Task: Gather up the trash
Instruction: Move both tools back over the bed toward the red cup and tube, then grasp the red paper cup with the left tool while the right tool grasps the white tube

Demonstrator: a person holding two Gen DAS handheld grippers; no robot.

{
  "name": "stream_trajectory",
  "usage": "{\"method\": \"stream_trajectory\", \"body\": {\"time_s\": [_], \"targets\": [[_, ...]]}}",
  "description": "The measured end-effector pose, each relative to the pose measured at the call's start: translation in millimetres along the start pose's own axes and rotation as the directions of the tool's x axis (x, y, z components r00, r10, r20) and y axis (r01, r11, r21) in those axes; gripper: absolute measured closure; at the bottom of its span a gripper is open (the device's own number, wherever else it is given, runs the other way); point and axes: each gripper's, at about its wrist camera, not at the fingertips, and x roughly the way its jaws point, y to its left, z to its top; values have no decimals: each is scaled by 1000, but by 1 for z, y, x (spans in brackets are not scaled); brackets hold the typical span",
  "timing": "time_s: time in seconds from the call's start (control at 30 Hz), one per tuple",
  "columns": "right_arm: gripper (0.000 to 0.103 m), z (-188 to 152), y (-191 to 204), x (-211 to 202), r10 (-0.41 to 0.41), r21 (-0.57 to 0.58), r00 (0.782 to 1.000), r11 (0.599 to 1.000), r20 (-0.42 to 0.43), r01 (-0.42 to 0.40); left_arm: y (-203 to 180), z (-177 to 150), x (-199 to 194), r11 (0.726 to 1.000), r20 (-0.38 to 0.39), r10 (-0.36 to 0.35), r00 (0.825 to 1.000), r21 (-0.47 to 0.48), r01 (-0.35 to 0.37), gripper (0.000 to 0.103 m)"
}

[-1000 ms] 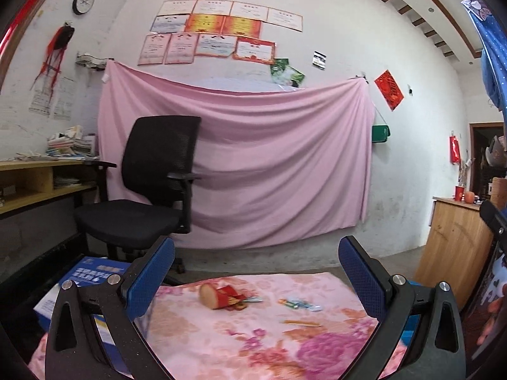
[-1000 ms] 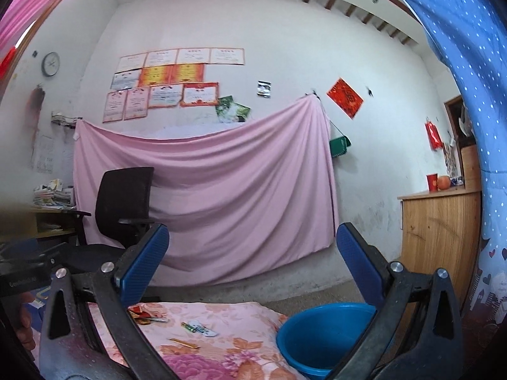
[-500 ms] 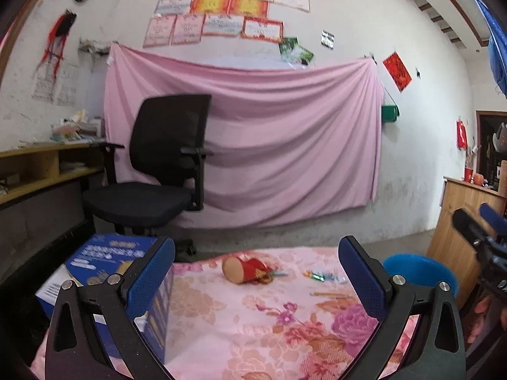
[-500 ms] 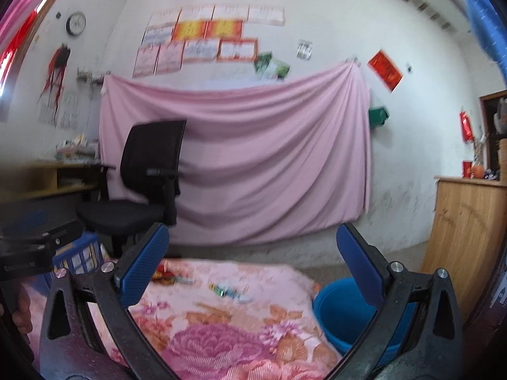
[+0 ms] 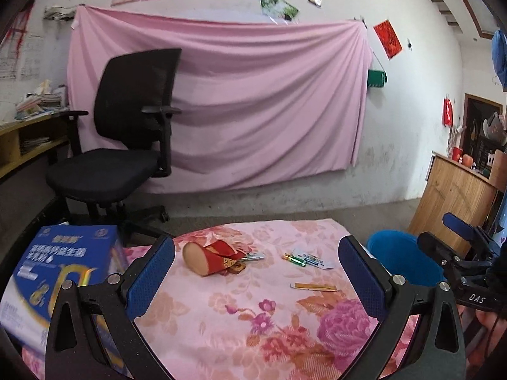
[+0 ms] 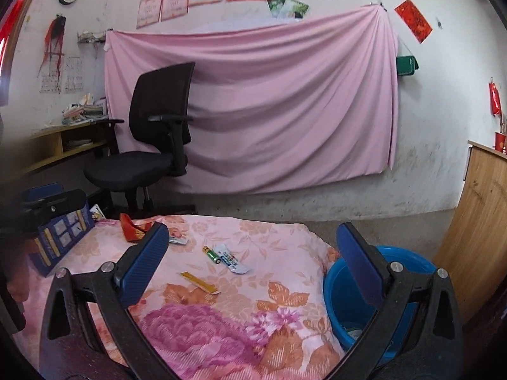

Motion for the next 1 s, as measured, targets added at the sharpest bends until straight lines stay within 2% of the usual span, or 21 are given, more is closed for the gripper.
{"method": "stream_trajectory", "body": {"time_s": [0.17, 0.2, 0.3, 0.37, 0.4, 0.43, 0.53, 0.63, 0.73, 0.8, 0.9, 1.0], "targets": [[0, 1, -3, 38, 23, -29, 995, 999, -94, -26, 4, -3, 33, 998, -62, 55, 997, 27, -54, 2], [0, 0, -4, 49, 28, -25, 991, 999, -129, -32, 7, -5, 40, 997, -72, 70, 995, 16, -69, 2], [0, -6, -5, 80, 27, -20, 974, 999, -226, -32, 17, -10, 53, 997, -101, 39, 994, -60, -45, 3], [0, -11, -6, 96, 31, -16, 960, 999, -278, -36, 18, -9, 63, 995, -128, 47, 991, -82, -58, 3], [0, -15, -7, 105, 36, -7, 952, 999, -305, -40, 16, -8, 70, 995, -148, 60, 987, -72, -71, 7], [0, -17, -8, 111, 42, 4, 945, 999, -325, -43, 13, -8, 74, 995, -161, 71, 984, -55, -81, 16], [8, -25, -11, 132, 68, 45, 916, 997, -396, -55, 11, -14, 90, 992, -212, 124, 969, 2, -126, 34], [14, -26, -9, 147, 101, 58, 891, 995, -442, -84, 22, -25, 98, 989, -245, 126, 961, -41, -141, 36], [14, -27, 1, 165, 146, 48, 861, 989, -487, -141, 35, -29, 107, 980, -282, 148, 948, -86, -179, 37], [14, -29, 7, 177, 149, 26, 845, 987, -514, -159, 41, -31, 110, 978, -297, 142, 944, -103, -180, 37], [18, -35, 18, 197, 146, -8, 810, 983, -568, -183, 47, -32, 113, 980, -314, 126, 941, -108, -167, 37], [18, -43, 20, 211, 170, 11, 773, 978, -612, -206, 54, -35, 120, 975, -357, 140, 923, -114, -192, 37]]}}
